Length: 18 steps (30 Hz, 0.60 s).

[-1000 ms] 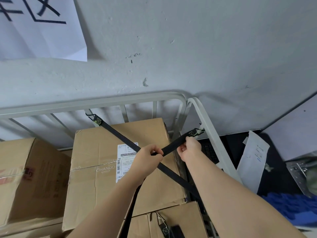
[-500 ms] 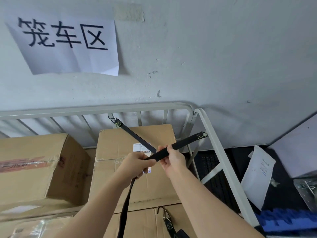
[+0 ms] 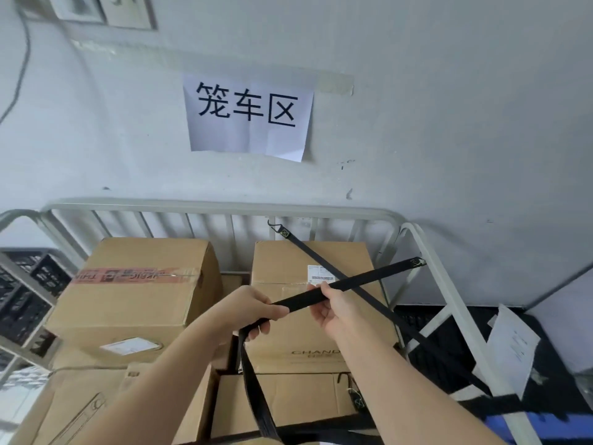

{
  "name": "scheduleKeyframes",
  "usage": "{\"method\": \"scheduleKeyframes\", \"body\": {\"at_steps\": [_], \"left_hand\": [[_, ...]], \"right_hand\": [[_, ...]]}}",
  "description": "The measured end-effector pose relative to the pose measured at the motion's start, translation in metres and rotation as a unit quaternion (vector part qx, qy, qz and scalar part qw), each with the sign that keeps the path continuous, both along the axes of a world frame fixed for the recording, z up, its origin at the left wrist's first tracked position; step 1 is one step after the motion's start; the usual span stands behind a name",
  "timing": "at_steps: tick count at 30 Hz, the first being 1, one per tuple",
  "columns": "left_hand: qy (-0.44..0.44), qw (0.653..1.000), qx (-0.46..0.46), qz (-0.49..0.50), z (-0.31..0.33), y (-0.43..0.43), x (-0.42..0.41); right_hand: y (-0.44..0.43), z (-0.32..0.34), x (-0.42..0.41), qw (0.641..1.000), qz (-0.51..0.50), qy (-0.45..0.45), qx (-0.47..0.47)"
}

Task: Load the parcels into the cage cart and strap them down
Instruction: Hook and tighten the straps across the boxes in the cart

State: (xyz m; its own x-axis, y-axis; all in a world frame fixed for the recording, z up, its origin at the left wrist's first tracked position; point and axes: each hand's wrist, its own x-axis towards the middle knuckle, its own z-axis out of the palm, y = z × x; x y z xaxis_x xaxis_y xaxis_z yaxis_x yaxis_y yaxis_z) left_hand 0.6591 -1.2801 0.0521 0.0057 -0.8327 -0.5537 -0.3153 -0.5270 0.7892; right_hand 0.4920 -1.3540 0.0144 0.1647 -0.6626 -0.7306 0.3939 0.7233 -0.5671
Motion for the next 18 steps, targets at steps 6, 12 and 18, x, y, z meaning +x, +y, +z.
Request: {"method": "scheduleKeyframes", "body": {"at_steps": [6, 12, 18], "left_hand": [[0.019, 0.999, -0.038, 0.005, 0.022, 0.068, 0.080], [0.034, 0.990, -0.086, 0.107, 0.053, 0.109, 0.147], [-0.027, 0.973, -0.161, 0.164, 0.072, 0.129, 0.183]], "right_hand": [[0.057, 0.017, 0.049, 0.998, 0.030, 0.040, -0.026], [0.088, 0.035, 0.095, 0.996, 0.060, 0.037, -0.056], [0.103, 0.051, 0.139, 0.985, 0.128, 0.057, -0.104]]}}
